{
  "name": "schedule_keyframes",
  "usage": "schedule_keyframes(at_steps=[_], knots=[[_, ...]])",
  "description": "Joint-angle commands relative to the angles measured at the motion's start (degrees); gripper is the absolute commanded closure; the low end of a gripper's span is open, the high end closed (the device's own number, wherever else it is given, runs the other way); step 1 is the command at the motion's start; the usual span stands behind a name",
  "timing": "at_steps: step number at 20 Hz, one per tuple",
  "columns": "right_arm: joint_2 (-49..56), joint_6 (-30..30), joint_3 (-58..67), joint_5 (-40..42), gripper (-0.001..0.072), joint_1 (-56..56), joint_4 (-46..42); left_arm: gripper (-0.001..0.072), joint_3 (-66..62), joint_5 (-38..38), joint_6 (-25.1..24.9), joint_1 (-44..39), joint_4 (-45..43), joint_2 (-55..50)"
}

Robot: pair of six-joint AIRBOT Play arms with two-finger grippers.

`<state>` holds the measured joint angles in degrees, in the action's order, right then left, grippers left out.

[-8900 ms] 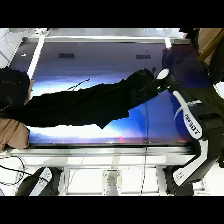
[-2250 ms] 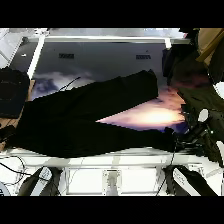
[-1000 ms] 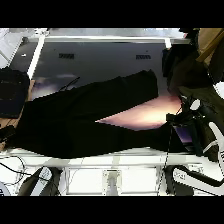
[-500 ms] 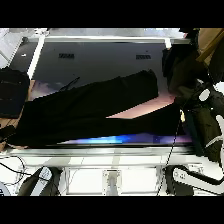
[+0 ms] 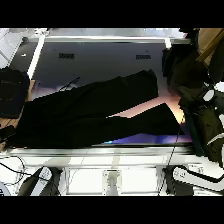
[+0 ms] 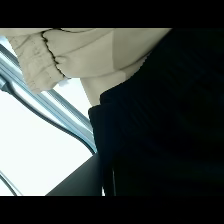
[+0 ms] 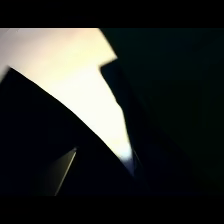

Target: Fold the clothes and pants, and hang the long-sleeved shirts on hangers.

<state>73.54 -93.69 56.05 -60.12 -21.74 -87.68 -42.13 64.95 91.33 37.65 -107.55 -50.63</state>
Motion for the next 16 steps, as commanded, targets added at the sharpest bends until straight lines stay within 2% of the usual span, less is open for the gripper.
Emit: schedule_keyframes(at_steps=[1, 4, 6, 9, 13, 16], knots=[[-1.44, 12.59, -1.6, -13.73, 0.0333, -5.25, 1.57, 0.0688, 0.02, 0.44, 0.0, 0.07, 0.02, 0.0], [-1.46, 16.0, -7.1, -12.85, 0.0333, -10.32, 7.45, 0.0688, 0.02, 0.46, -0.02, 0.07, 0.02, 0.0], [-1.36, 20.59, -9.18, -12.37, 0.0332, -13.25, 13.64, 0.0688, 0.02, 0.46, -0.02, 0.07, 0.02, 0.0], [-1.38, 21.38, -9.18, -15.28, 0.0332, -19.93, 15.28, 0.0688, 0.04, 0.46, -0.02, 0.07, 0.02, 0.0], [-1.42, 25.75, -11.02, -21.46, 0.0332, -32.57, 17.33, 0.0688, 0.04, 0.46, -0.02, 0.04, 0.02, 0.0], [-1.4, 27.5, -14.16, -16.24, 0.0333, -35.93, 24.11, 0.0688, 0.04, 0.46, 0.0, 0.04, 0.04, 0.0]])
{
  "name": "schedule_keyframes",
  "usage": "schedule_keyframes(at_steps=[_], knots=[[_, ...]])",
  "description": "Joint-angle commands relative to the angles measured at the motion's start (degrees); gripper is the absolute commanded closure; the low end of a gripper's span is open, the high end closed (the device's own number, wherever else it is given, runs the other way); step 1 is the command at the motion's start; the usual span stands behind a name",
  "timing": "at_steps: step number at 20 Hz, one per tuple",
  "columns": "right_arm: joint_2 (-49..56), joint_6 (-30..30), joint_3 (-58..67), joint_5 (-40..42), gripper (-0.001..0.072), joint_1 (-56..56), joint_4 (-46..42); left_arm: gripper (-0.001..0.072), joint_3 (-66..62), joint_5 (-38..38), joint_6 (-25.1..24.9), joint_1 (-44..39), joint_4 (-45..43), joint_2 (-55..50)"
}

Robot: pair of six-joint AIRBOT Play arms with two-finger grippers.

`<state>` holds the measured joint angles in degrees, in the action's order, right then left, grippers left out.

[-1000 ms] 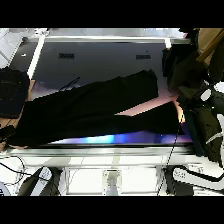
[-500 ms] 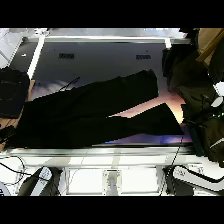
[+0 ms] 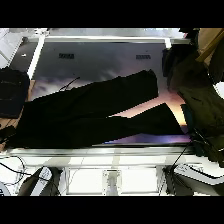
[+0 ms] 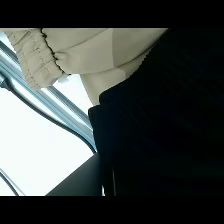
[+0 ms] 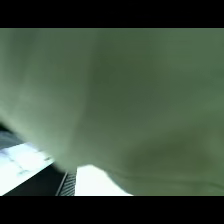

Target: Fold the clothes and pants, and hang the long-sleeved shirts on hangers.

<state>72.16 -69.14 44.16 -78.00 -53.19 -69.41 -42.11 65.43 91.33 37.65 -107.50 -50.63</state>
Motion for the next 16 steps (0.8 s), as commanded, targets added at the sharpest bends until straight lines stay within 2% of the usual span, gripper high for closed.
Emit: schedule_keyframes(at_steps=[1, 7, 12, 16], knots=[[0.0, 3.32, -3.19, 2.64, 0.0333, -3.98, 6.12, 0.0688, 0.02, -0.02, 0.0, 0.04, 0.0, 0.0], [0.02, 3.3, -8.15, 8.5, 0.0339, -3.5, 7.91, 0.0688, 0.02, -0.04, -0.02, 0.04, 0.0, 0.0], [0.02, 4.35, -8.13, 7.54, 0.034, -3.43, 13.64, 0.0688, 0.02, -0.04, -0.02, 0.04, 0.0, 0.0], [0.02, 4.28, -8.13, 7.74, 0.0343, -3.43, 14.36, 0.0688, 0.02, -0.04, 0.0, 0.04, 0.02, 0.0]])
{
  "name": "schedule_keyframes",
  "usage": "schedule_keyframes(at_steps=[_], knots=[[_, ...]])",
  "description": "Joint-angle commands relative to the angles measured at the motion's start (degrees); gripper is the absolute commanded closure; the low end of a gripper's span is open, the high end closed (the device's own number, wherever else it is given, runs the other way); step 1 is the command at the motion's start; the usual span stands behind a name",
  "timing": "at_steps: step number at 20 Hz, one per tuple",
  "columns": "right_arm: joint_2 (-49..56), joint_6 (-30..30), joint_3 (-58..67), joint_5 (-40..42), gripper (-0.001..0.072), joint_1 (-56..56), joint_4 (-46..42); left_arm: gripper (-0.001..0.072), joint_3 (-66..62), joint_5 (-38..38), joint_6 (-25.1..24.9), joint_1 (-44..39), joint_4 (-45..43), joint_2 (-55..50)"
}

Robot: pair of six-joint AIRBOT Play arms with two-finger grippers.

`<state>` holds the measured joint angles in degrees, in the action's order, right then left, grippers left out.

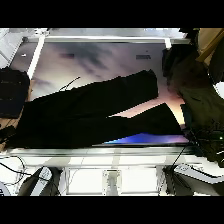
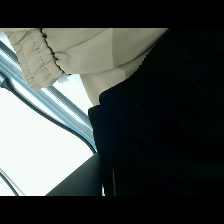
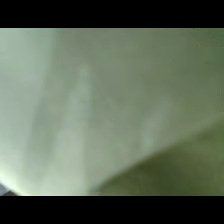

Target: Fold the clothes and pants, and hang the long-sleeved shirts on hangers.

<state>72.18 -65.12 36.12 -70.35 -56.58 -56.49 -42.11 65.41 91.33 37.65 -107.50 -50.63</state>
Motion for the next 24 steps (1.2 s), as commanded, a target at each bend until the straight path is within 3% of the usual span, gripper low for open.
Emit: schedule_keyframes(at_steps=[1, 4, 11, 16, 17, 18, 24], knots=[[0.0, 0.26, -0.09, 0.09, 0.0343, -0.04, 1.4, 0.0688, 0.02, -0.02, 0.0, 0.04, 0.02, 0.0], [0.0, 0.22, -0.26, 0.35, 0.0404, -0.04, 0.81, 0.0688, 0.02, -0.02, -0.02, 0.04, 0.02, 0.0], [0.0, -0.35, -4.22, 8.76, 0.04, 4.46, 4.09, 0.0688, 0.0, 0.0, -0.02, 0.04, 0.0, 0.0], [0.0, -0.35, -4.24, 8.74, 0.0405, 4.46, 6.6, 0.0688, 0.02, -0.04, -0.02, 0.04, 0.02, 0.0], [0.0, -0.33, -4.22, 8.15, 0.0477, 4.46, 6.8, 0.0688, 0.02, -0.04, -0.02, 0.04, 0.0, 0.0], [-0.04, -0.04, -4.22, 7.28, 0.0689, 4.46, 7.17, 0.0688, 0.0, -0.04, -0.02, 0.04, -0.02, 0.0], [-3.61, 4.28, 0.72, -8.81, 0.0708, 4.46, 18.32, 0.0689, -3.02, -0.37, -1.97, 0.07, -0.76, 0.0]])
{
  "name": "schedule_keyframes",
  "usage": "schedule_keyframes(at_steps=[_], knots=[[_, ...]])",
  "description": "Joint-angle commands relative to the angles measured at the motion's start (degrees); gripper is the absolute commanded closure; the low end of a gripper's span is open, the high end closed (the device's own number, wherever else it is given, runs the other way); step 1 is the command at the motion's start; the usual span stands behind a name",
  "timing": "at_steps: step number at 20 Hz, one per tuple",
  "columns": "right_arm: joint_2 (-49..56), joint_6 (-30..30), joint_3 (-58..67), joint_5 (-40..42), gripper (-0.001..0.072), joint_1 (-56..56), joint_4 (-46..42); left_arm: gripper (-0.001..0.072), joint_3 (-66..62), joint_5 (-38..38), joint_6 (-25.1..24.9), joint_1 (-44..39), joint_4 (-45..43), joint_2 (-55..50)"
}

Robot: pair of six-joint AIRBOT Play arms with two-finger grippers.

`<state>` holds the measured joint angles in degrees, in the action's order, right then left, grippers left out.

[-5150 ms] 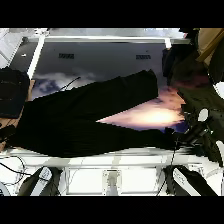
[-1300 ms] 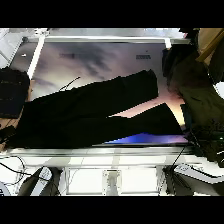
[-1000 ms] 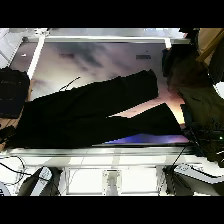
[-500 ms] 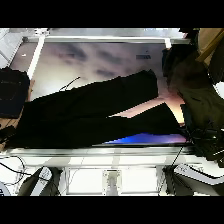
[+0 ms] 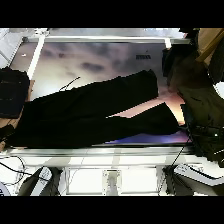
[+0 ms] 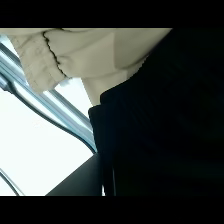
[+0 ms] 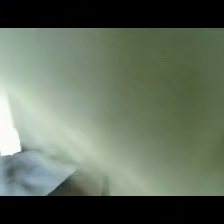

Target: Fold the clothes and pants, and hang the long-sleeved shirts on hangers.

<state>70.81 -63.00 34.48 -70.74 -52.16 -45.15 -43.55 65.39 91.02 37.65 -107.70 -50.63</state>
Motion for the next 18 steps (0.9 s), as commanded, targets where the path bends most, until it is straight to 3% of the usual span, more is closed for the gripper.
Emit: schedule_keyframes(at_steps=[1, 4, 8, 12, 18], knots=[[-5.01, 2.1, 3.89, -9.42, 0.0708, 0.04, 10.34, 0.0688, -2.51, -0.7, -3.08, 0.07, -0.74, 0.0], [-13.22, -0.76, 9.46, -8.37, 0.0709, 0.5, 16.46, 0.0688, -3.45, -3.74, -3.61, 0.07, -1.29, -0.04], [-15.72, -11.32, 16.98, -0.85, 0.0709, 9.84, 10.51, 0.0688, -3.45, -6.16, -3.63, 0.02, -0.94, -1.97], [-9.94, -24.02, 18.53, 14.84, 0.0709, 23.06, -2.03, 0.0689, -3.45, -6.23, -3.63, 0.02, -0.98, -5.4], [7.08, -32.41, 18.56, 30.12, 0.0708, 30.71, -1.79, 0.0688, -3.45, -6.29, -3.61, 0.07, -1.38, -8.11]])
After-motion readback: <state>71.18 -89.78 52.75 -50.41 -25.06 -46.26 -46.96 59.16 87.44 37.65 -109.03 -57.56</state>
